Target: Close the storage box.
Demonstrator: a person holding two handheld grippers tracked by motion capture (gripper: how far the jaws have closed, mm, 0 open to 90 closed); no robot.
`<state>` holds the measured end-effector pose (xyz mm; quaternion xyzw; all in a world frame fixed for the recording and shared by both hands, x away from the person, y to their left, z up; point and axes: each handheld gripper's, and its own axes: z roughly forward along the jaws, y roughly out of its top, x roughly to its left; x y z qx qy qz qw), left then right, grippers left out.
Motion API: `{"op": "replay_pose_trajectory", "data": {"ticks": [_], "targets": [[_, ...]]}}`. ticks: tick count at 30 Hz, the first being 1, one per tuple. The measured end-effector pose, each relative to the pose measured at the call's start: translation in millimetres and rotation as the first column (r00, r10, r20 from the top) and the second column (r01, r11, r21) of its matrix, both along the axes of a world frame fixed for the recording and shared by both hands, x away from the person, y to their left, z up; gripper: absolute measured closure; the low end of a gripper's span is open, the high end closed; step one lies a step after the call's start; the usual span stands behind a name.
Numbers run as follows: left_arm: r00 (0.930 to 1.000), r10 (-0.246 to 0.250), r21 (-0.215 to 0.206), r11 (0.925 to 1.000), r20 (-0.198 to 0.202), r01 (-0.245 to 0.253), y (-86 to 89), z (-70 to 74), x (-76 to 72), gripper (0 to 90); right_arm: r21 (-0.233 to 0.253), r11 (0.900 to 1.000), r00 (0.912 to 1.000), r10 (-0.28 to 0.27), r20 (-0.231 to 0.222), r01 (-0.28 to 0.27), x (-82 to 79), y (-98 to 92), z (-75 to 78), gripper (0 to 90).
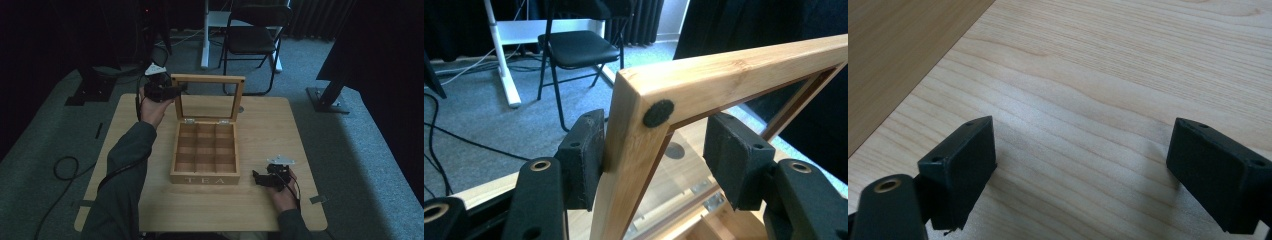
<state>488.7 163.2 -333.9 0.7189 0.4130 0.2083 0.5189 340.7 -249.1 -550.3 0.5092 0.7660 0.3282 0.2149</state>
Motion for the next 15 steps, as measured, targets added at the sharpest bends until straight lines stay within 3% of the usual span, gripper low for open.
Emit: {"op": "replay_pose_trajectory", "data": {"ticks": [8,15], "targets": [[0.9996,-0.002,0.045,0.999,0.029,0.0,-3.7,-2.7,-24.6,40.3,0.0,1.0,1.0,0.0,0.0,0.0,0.0,0.0,0.0,12.0],[0.9991,-0.02,0.056,0.9983,0.037,0.018,-2.6,-7.5,-40.7,38.9,0.0,1.0,1.0,0.0,0.0,0.0,0.0,0.0,0.1,12.0]]}}
